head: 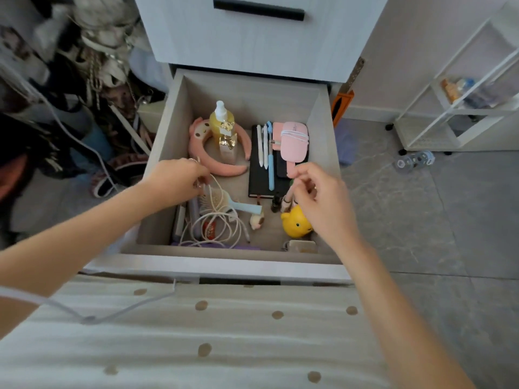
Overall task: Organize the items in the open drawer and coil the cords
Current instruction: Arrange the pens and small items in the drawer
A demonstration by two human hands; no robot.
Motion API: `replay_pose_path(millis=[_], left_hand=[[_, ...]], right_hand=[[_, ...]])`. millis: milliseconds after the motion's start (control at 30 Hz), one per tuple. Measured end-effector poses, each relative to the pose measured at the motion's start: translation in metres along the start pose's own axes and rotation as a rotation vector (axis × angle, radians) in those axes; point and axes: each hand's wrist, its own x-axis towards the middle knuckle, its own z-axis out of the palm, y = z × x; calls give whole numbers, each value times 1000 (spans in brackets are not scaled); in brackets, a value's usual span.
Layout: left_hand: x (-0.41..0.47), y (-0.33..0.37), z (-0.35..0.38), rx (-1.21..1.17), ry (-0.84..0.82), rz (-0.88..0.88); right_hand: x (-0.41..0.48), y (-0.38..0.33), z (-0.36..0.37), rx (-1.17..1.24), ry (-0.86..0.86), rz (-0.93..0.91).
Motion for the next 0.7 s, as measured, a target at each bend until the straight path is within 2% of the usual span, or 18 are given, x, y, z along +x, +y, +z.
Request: replay_pose_path(millis=[67,133,200,267,333,400,700], left_hand=[[2,-5,11,33,-42,40],[6,2,22,-86,-81,88],[10,9,32,-202,-149,128],[14,12,40,-185,-223,150],[15,11,44,-185,-278,130],[13,10,46,-165,-260,112],[11,13,37,-123,-96,-56]], right_hand=[[8,-11,19,-43,-185,62],[16,-19,41,-144,-442,141],[26,-26,68,-360,-651,150],[35,-30,89,-599,-764,128],[42,-32,102,-747,-784,127],[45,-31,109,-803,-748,91],[49,-25,106,-671,-749,75]])
